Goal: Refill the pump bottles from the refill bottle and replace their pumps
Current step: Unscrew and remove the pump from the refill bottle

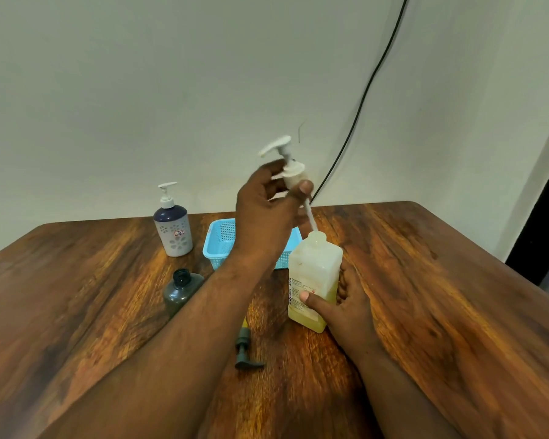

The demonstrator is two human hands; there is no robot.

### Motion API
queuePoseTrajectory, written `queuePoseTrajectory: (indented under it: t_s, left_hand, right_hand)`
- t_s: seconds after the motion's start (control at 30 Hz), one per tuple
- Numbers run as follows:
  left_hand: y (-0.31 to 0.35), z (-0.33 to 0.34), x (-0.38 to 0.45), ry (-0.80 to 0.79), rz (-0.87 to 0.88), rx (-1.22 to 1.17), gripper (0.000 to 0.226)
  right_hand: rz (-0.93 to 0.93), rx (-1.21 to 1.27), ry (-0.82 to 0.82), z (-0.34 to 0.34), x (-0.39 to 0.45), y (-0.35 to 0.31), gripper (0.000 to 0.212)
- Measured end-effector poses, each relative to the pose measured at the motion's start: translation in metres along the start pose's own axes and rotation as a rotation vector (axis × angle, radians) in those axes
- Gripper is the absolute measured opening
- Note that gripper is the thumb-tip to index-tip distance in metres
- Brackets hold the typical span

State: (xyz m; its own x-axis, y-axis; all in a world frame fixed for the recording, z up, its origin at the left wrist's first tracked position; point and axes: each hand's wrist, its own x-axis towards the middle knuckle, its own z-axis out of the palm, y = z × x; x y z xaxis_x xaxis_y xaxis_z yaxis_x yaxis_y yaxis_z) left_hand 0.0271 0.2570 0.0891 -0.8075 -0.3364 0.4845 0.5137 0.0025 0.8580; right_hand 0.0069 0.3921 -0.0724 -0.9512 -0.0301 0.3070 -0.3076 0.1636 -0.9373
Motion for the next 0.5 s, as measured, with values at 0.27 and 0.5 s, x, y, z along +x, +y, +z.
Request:
queuePoseTrajectory:
  t_s: [0.27, 0.5]
  left_hand:
    - [0.002, -0.013, 0.003, 0.071, 0.041, -0.019, 0.037]
    - [0.011, -0.02, -0.003, 0.204, 0.109, -0.194, 0.029]
  right_hand:
    - [0.013, -0.018, 0.003, 0.001, 0.001, 0.0, 0.089]
    - [0.016, -0.005, -0.009, 0.0, 0.001, -0.001, 0.09]
